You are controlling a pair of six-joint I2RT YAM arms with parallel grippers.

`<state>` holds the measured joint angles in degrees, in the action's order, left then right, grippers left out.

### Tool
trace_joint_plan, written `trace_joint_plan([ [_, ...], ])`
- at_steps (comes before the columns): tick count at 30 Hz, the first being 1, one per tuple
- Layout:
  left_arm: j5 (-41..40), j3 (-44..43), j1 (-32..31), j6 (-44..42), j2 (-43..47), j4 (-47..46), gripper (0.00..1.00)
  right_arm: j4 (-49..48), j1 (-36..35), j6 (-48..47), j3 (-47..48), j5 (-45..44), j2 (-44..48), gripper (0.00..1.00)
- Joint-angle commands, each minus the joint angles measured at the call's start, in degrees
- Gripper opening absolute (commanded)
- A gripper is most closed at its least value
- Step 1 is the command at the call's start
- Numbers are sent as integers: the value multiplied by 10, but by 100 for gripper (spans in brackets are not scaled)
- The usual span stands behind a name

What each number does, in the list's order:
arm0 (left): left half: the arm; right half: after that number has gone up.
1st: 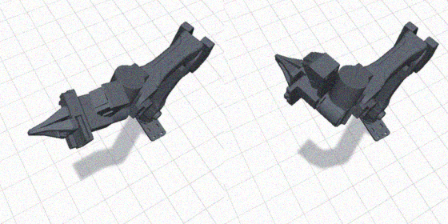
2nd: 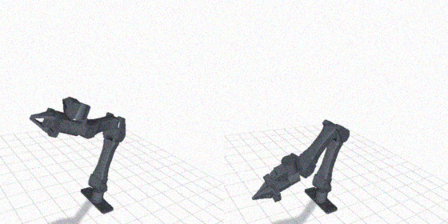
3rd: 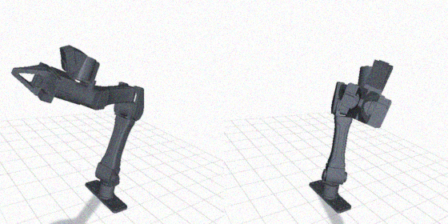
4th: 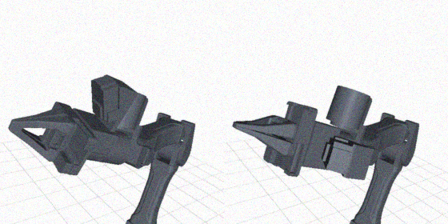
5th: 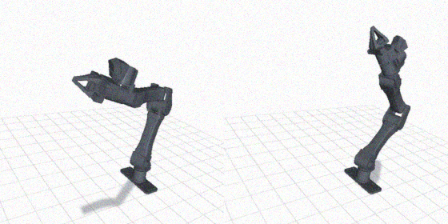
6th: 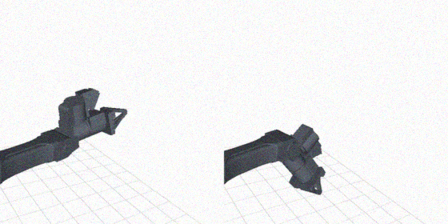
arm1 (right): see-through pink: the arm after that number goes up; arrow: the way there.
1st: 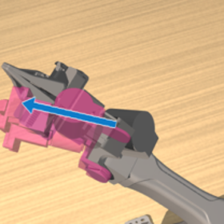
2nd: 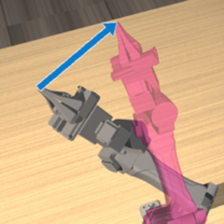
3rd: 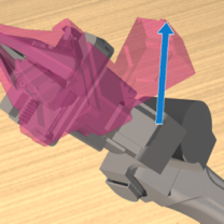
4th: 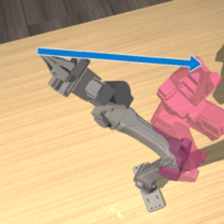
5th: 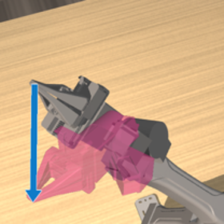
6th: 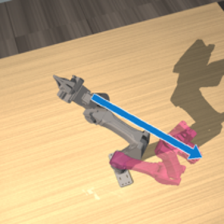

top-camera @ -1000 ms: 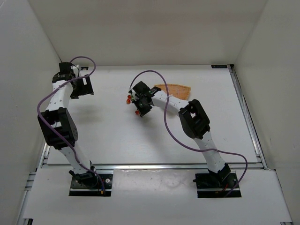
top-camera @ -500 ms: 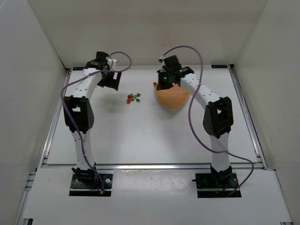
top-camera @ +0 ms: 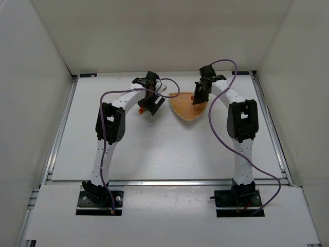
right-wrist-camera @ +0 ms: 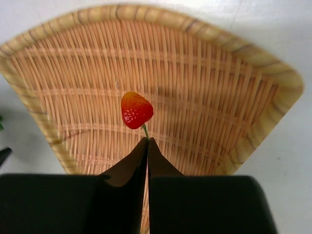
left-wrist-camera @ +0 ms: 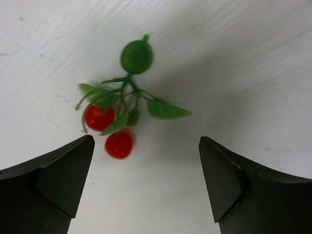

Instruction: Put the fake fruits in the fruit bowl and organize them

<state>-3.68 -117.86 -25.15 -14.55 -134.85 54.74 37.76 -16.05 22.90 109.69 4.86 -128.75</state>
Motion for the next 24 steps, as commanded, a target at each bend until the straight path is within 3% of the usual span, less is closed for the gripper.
trace_joint_plan([
  [1,-22,-12,16,1,6,-14,100,10,-5,-3,-11,18,15,9],
  [2,-22,-12,16,1,6,-14,98,10,-5,-3,-16,18,22,26],
  [5,-22,-7,16,7,-6,-14,92,16,-5,-9,-31,23,36,64],
  [8,-10,-1,16,7,-11,-14,85,16,-5,-21,-37,18,61,80],
  [13,8,-1,16,7,-23,-14,71,16,-5,-27,-37,8,106,84],
  [18,13,-15,16,7,-29,-14,42,16,-5,-27,-32,2,155,84],
  [19,13,-15,16,7,-29,-14,31,16,1,-27,-32,2,165,84],
  [22,18,-27,16,7,-29,-9,16,16,7,-22,-26,2,179,84],
  [24,18,-45,16,7,-14,-2,11,16,12,-22,-26,9,188,84],
])
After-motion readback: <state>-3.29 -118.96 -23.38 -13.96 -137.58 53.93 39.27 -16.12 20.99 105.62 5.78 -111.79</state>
